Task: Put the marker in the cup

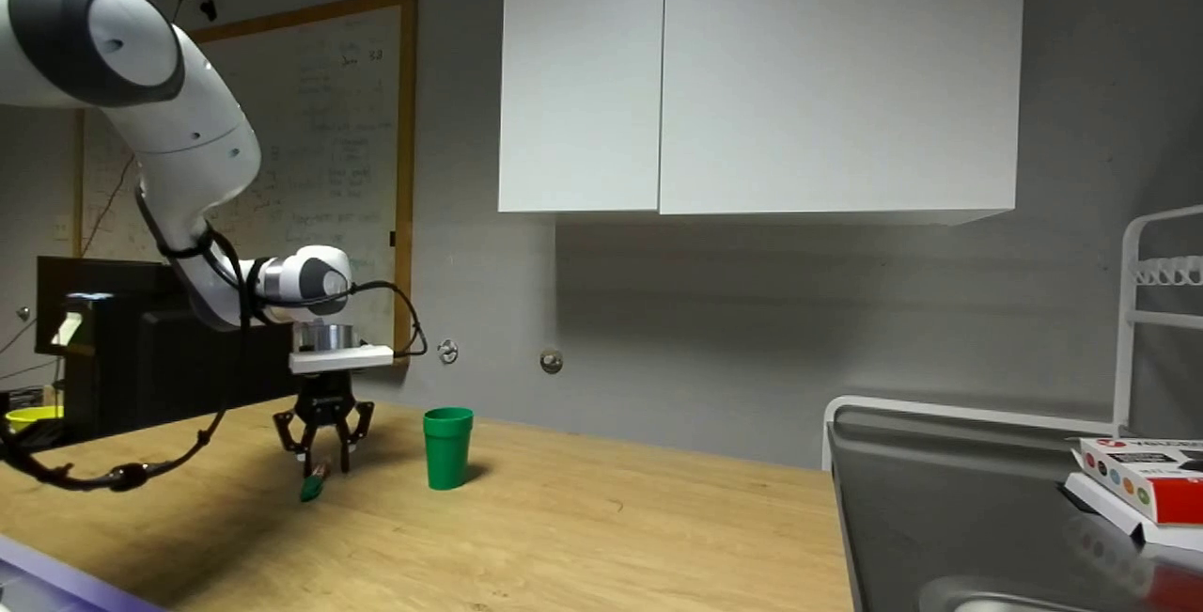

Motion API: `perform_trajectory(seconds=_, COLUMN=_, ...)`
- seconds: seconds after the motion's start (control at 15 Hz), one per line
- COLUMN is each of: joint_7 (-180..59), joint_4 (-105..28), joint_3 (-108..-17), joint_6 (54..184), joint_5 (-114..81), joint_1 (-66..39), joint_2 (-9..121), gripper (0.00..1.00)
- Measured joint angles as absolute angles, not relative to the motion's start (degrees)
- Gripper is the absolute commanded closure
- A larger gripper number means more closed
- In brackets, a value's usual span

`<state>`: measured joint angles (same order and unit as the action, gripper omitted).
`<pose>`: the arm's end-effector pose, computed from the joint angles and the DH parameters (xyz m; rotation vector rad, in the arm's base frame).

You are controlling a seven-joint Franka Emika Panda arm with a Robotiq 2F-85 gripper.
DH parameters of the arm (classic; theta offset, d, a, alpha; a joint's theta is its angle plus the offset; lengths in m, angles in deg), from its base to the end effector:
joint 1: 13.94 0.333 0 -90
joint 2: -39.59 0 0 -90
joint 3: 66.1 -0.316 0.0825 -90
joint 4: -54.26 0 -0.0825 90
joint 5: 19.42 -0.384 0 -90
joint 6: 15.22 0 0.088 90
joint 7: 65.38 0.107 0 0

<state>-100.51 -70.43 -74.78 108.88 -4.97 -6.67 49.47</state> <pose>0.5171 0.1373 0.2999 2.5847 1.5010 -0.3055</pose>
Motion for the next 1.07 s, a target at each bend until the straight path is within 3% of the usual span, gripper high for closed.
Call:
perform_trajectory(seconds=0.2, joint_7=-100.53, joint_4=-70.53, joint_3=-74.77, joint_6=108.88, joint_5=-4.97, joint_1=-6.72, joint_2=49.15, gripper=0.94)
perform_trajectory(seconds=0.33, joint_7=-100.53, joint_4=-70.7, joint_3=-74.75, joint_6=108.88, joint_5=-4.97, joint_1=-6.75, joint_2=48.92, gripper=0.9)
perform_trajectory(seconds=1.07, joint_7=-87.89, joint_4=-70.96, joint_3=-73.7, joint_6=106.91, joint_5=-0.28, joint_1=-6.79, joint_2=40.12, gripper=0.9)
